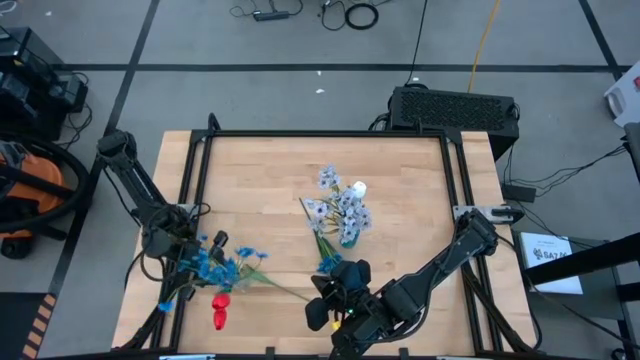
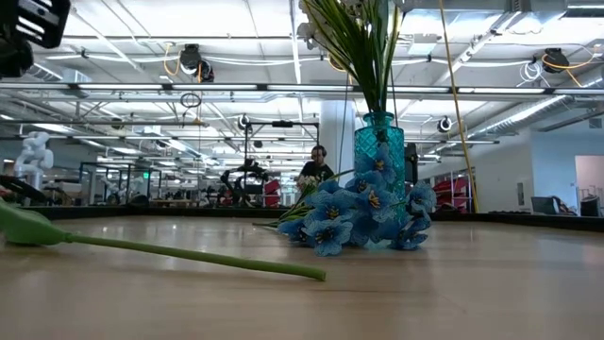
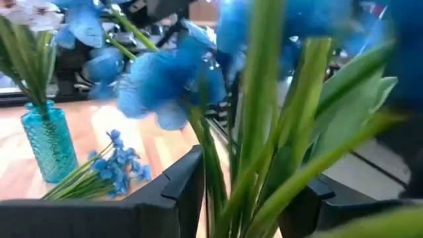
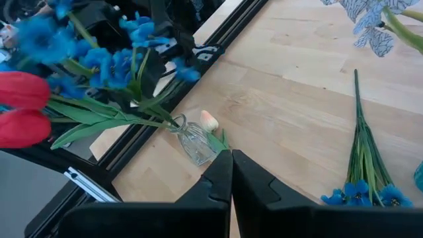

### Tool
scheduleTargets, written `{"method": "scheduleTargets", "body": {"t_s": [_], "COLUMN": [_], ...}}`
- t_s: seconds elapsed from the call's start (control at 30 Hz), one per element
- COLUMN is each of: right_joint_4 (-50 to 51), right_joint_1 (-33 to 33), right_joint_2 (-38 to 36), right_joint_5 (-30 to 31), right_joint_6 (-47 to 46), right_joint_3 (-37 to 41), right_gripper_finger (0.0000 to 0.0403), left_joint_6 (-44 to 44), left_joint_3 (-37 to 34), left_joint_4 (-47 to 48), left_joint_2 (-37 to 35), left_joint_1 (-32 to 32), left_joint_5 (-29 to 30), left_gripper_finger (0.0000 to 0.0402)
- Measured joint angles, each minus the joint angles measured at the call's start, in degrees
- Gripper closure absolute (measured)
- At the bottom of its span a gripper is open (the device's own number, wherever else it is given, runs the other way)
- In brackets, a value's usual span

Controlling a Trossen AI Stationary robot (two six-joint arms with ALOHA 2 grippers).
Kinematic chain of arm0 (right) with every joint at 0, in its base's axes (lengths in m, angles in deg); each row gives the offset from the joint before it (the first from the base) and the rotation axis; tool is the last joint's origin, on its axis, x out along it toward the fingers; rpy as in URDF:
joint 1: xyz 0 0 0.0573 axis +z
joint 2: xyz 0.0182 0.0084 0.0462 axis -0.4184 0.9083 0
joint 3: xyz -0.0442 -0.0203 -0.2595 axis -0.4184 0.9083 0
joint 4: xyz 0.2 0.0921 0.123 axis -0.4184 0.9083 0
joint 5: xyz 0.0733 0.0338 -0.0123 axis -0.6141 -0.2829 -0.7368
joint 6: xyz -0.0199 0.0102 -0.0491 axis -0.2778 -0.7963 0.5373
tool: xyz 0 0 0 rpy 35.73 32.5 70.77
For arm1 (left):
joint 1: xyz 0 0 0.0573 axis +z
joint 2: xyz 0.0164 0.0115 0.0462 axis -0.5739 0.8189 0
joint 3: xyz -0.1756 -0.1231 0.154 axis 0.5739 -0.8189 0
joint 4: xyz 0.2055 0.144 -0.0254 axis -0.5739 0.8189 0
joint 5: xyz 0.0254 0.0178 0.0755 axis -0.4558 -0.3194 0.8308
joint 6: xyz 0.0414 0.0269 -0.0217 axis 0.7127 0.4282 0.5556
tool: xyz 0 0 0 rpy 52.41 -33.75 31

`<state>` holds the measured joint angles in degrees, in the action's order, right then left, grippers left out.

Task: Sort flowers into vase by color
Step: Put the bottom blue flowers into the transparent flower vase

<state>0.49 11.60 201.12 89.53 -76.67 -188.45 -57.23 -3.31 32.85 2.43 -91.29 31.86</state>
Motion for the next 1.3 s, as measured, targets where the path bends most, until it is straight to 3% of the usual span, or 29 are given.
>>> {"method": "scheduleTargets", "body": {"t_s": [0.2,0.43,0.57,0.83,1.1,1.3], "right_joint_4": [0.0,0.0,0.0,0.0,0.0,0.0], "right_joint_1": [0.0,0.0,0.0,-0.6,-0.8,-0.9], "right_joint_2": [0.0,0.0,0.0,0.0,0.0,0.0], "right_joint_5": [0.0,0.0,0.0,0.0,0.0,0.0], "right_joint_6": [0.0,0.0,0.4,0.4,0.5,1.3], "right_joint_3": [0.0,0.0,0.0,0.0,0.0,0.0], "right_gripper_finger": [0.0403,0.0403,0.0403,0.0403,0.0403,0.0403], "left_joint_6": [-0.7,-7.5,-7.7,-8.1,-11.1,-11.7], "left_joint_3": [7.2,16.5,20.1,25.2,28.0,26.4], "left_joint_4": [19.1,45.4,54.1,65.0,64.1,62.1], "left_joint_2": [-3.8,-6.6,-6.8,-6.8,-7.8,-7.0], "left_joint_1": [0.0,0.0,0.0,0.0,0.0,0.0], "left_joint_5": [-4.8,-6.2,-7.9,-9.0,-9.4,-10.4], "left_gripper_finger": [0.0246,0.0246,0.0246,0.0246,0.0246,0.0247]}}
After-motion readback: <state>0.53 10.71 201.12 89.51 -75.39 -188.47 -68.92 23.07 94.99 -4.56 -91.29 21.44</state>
